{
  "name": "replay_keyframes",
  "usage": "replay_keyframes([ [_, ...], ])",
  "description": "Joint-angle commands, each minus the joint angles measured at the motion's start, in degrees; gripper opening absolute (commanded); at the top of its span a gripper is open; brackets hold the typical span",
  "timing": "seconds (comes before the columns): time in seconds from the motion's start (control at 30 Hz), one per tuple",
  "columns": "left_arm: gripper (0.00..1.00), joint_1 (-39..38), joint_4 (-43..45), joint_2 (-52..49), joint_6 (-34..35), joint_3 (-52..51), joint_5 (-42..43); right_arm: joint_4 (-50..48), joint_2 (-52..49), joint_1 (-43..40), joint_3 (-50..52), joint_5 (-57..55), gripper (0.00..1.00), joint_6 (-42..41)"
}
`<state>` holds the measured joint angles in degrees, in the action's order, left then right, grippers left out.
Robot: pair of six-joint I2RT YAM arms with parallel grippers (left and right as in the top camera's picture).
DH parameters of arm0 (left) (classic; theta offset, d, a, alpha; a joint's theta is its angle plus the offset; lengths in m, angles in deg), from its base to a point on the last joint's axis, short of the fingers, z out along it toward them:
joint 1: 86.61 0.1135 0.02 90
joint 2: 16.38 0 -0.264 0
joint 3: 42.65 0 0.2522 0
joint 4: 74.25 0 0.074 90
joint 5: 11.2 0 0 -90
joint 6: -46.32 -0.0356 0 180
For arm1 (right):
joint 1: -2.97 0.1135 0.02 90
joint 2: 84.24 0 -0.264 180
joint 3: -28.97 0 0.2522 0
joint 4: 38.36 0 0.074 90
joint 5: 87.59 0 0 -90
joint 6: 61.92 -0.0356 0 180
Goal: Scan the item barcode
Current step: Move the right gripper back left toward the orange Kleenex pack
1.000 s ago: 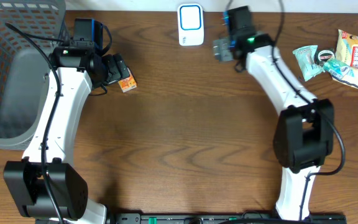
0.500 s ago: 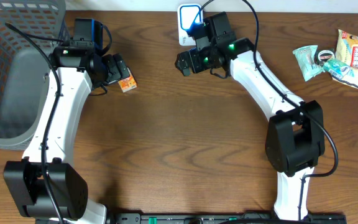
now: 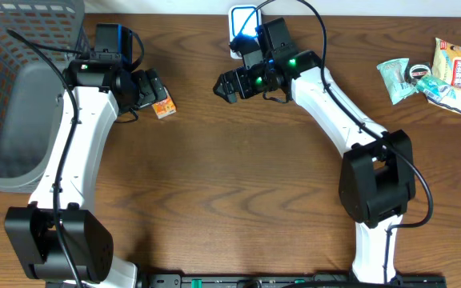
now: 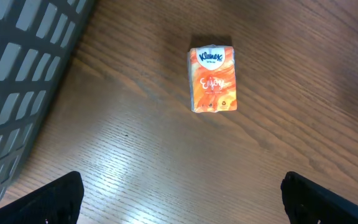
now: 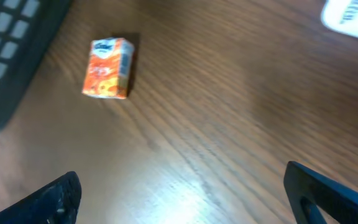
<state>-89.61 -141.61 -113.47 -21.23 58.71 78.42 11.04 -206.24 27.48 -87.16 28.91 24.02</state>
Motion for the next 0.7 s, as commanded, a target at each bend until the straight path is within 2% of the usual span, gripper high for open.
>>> replay_keyframes([
  [0.0,1.0,0.2,-0.2,-0.3,-0.3,0.3,-0.7,-0.3,-1.6,0.3,0.1,5.5,0.99,-0.2],
  [0.37,1.0,0.2,-0.2,-0.3,-0.4,0.3,-0.7,-2.8,-1.9,1.0,0.1,5.6,0.99,-1.7],
  [0.53,1.0,0.2,-0.2,-0.3,-0.4,0.3,-0.7,-7.2,-1.9,2.1,0.1,5.5,0.99,-1.7],
  [0.67,1.0,0.2,-0.2,-0.3,-0.3,0.3,-0.7,-7.9,-1.9,3.0,0.1,2.6,0.99,-1.7],
])
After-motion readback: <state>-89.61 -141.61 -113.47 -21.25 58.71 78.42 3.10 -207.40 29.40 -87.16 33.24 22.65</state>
